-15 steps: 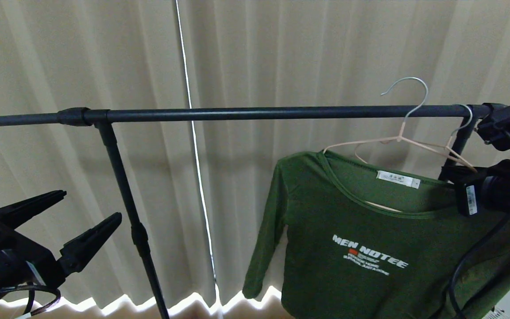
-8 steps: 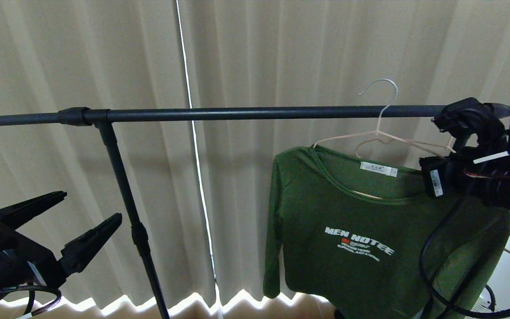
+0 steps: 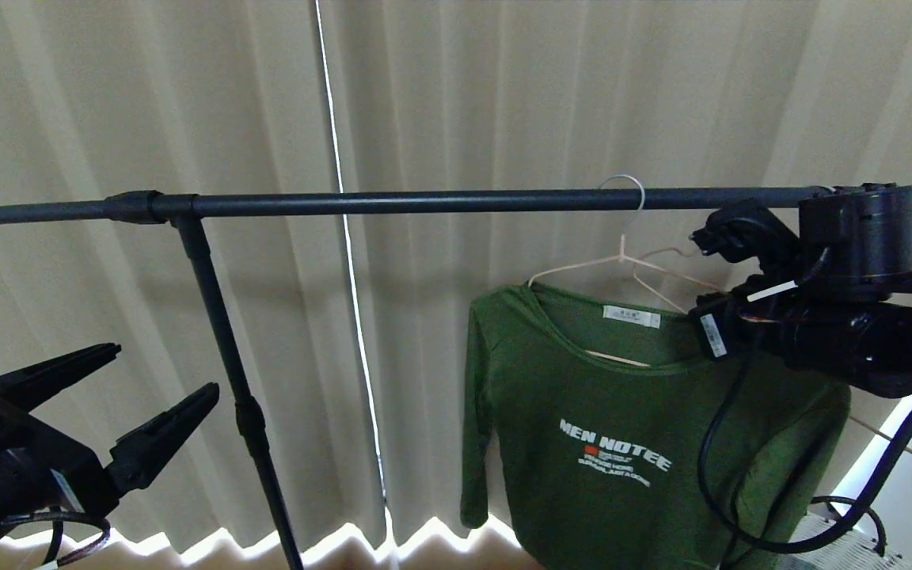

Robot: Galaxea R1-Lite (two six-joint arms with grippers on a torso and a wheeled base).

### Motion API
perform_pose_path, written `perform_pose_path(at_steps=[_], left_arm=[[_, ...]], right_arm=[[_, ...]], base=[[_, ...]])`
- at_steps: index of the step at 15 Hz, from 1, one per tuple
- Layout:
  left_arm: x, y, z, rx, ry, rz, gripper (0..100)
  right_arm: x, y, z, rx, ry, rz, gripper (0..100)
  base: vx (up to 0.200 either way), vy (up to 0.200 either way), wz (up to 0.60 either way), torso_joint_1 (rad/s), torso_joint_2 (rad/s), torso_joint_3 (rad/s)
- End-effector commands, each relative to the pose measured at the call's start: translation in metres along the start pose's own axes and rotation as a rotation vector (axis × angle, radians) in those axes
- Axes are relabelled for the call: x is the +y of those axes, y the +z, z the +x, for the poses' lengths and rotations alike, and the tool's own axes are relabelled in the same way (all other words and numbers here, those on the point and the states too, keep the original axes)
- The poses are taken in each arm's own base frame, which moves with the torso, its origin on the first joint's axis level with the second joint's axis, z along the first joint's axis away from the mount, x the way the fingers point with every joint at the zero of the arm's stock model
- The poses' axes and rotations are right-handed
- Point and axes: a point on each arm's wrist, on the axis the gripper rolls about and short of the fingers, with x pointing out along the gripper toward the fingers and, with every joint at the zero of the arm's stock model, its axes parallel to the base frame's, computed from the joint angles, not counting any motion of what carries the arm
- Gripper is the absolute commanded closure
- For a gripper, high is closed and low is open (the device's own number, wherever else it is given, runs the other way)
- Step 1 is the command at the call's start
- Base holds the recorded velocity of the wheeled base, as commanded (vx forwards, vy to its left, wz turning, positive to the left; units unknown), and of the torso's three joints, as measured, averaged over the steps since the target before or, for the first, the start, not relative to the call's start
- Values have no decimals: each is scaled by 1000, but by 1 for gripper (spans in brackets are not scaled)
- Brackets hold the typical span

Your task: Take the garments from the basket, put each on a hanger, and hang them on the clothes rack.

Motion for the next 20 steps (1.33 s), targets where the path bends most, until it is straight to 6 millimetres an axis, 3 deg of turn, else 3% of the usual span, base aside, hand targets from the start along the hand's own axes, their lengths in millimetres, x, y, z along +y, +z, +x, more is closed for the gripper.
perform_pose_path(at_steps=[1,9,10,15,20], left_arm=[[0,0,0,2,-1,0,0],[0,0,-1,0,-2,2,0],[0,0,-1,0,-2,2,0],[0,-1,-1,0,-1,2,0],[0,-2,-1,5,-1,3,0]], right_arm=[[7,-1,2,6,16,-14,100],[23,2,-8,-35,69,-29,100],[23,0,-10,-33,72,-31,0],[16,-10,-24,-38,95,8,0],[16,-21,-34,-157,254,107,0]], base=[[0,0,0,0,0,0],[0,0,0,0,0,0],[0,0,0,0,0,0],[0,0,0,0,0,0],[0,0,0,0,0,0]])
